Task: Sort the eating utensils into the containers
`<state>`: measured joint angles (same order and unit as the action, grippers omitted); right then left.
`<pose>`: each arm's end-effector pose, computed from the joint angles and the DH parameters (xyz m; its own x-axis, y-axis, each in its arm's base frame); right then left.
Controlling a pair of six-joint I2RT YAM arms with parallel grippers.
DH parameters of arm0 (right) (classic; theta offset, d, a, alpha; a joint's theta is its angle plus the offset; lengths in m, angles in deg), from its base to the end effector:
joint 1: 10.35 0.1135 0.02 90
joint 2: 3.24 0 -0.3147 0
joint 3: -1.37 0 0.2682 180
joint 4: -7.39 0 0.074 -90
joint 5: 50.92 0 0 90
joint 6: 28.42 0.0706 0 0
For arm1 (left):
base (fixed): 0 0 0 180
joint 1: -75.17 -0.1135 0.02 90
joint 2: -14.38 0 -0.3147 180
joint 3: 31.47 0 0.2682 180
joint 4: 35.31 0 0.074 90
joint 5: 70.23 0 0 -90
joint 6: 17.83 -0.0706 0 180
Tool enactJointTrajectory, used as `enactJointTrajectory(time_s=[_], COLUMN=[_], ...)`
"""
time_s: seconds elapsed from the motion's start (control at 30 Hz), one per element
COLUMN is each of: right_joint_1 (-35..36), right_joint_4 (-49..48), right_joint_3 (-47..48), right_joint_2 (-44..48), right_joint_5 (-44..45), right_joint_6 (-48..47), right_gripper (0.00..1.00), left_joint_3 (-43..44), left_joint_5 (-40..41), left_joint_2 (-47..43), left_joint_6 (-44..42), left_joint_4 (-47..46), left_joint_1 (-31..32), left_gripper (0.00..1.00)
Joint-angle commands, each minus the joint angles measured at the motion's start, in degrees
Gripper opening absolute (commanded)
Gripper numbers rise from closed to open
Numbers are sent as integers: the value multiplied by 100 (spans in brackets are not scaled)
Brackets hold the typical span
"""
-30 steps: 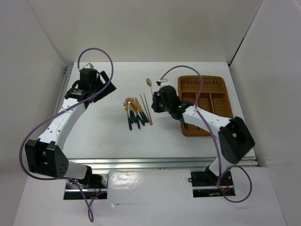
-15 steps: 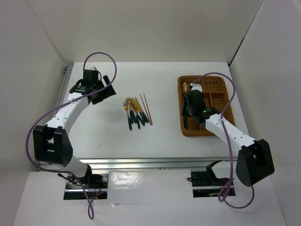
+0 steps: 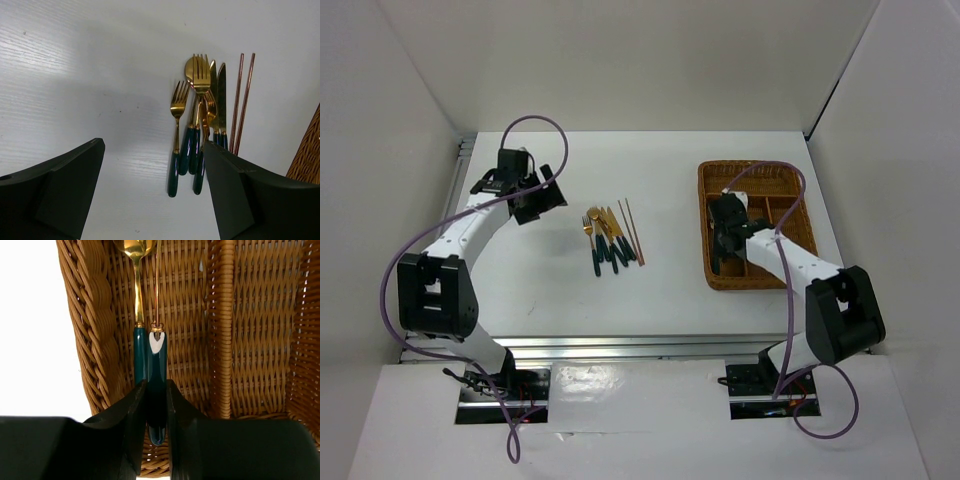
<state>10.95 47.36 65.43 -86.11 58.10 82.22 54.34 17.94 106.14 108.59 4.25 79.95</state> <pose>0.2951 0.0904 0.2189 -0.8112 0.0414 -0.5833 0.1068 0.9912 -0.0781 0.3962 -0.0354 0.2971 -0.6347 -0.5424 -0.5504 -0.3371 0.8353 -0.4344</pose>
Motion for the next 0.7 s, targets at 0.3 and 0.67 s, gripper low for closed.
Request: enactJointTrajectory(time_s=[0.3,0.67], right_joint_1=[-47,-47], right_joint_4=[10,-989], right_joint_3=[827,539], right_joint_2=[341,1466], right_joint_5=[-418,-662], right_joint_6=[-342,-324], right_gripper=[70,79], left_joint_3=[262,-55], left_joint_5=[-441,-742], left_joint_2=[157,517], left_joint_6=[-215,-100], left_joint_4=[-132,-387], left_joint_1=[-12,568], left_gripper=[94,90])
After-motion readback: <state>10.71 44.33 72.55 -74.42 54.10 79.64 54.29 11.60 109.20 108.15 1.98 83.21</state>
